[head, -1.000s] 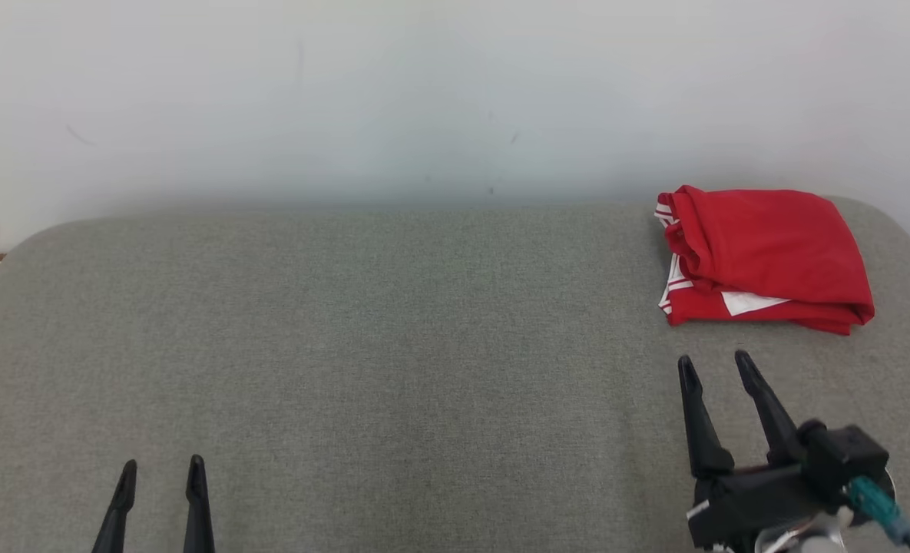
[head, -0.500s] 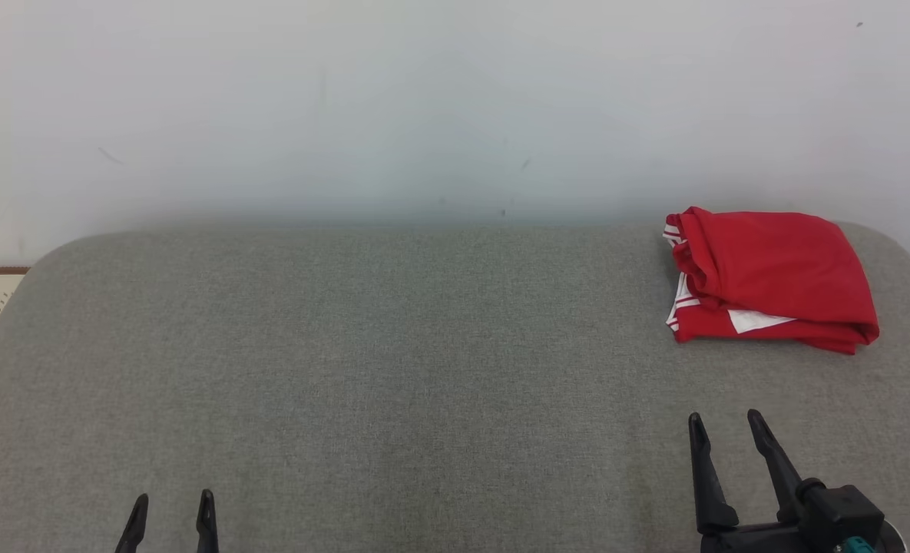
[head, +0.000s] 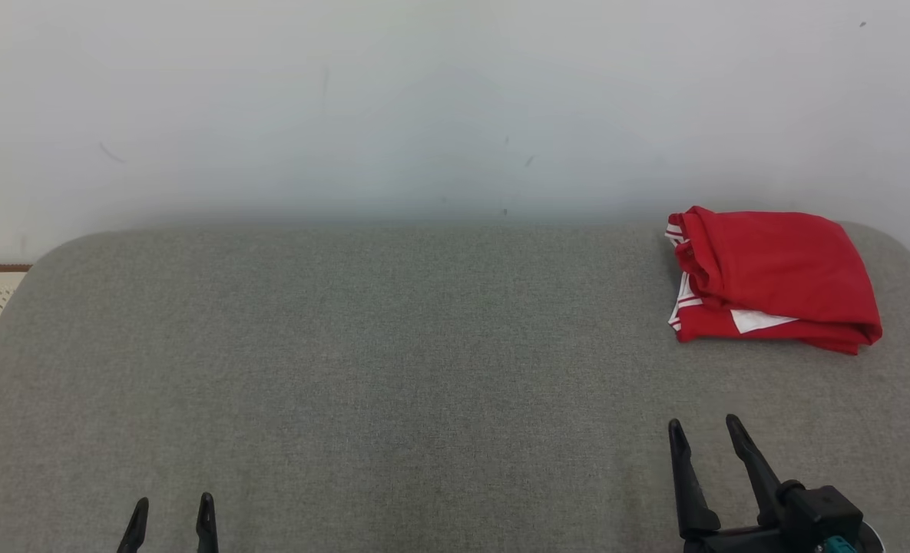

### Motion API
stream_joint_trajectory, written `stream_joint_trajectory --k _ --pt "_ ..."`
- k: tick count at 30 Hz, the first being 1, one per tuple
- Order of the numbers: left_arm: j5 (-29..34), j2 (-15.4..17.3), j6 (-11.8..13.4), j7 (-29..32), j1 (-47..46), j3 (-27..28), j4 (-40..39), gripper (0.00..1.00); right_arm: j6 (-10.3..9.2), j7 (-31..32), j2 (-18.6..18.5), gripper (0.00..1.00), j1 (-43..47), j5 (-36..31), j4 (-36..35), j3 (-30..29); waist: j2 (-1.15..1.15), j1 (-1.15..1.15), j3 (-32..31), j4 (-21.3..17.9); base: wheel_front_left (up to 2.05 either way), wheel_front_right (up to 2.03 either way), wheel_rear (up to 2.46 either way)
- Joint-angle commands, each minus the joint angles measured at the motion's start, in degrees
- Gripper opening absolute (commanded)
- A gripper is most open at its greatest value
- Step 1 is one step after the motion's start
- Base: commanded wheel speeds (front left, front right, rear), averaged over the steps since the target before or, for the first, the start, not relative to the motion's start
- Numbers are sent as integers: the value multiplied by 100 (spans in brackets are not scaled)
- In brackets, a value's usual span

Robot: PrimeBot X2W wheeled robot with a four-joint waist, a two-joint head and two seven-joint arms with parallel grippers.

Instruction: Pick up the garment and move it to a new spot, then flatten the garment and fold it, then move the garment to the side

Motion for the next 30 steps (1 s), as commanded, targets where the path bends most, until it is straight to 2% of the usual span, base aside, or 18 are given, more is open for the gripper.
stream_joint_trajectory --k 1,15,16,20,30 --pt "-19 22 31 -6 40 17 20 100 -7 -10 -32 100 -43 47 14 50 0 0 6 -1 0 0 0" --pt "-95 -1 53 -6 32 26 -25 100 -6 -17 -96 100 -99 172 104 144 0 0 -16 -6 0 0 0" --pt "-68 -12 43 3 -6 19 4 0 0 0 -52 0 -60 155 107 132 0 0 -16 -7 0 0 0" --pt "-132 -59 39 41 1 22 238 0 0 39 -36 0 82 227 289 130 0 0 -14 -8 0 0 0" --pt "-1317 -57 -78 328 -213 54 455 0 0 275 -74 0 -63 1440 401 -58 0 0 19 -15 0 0 0"
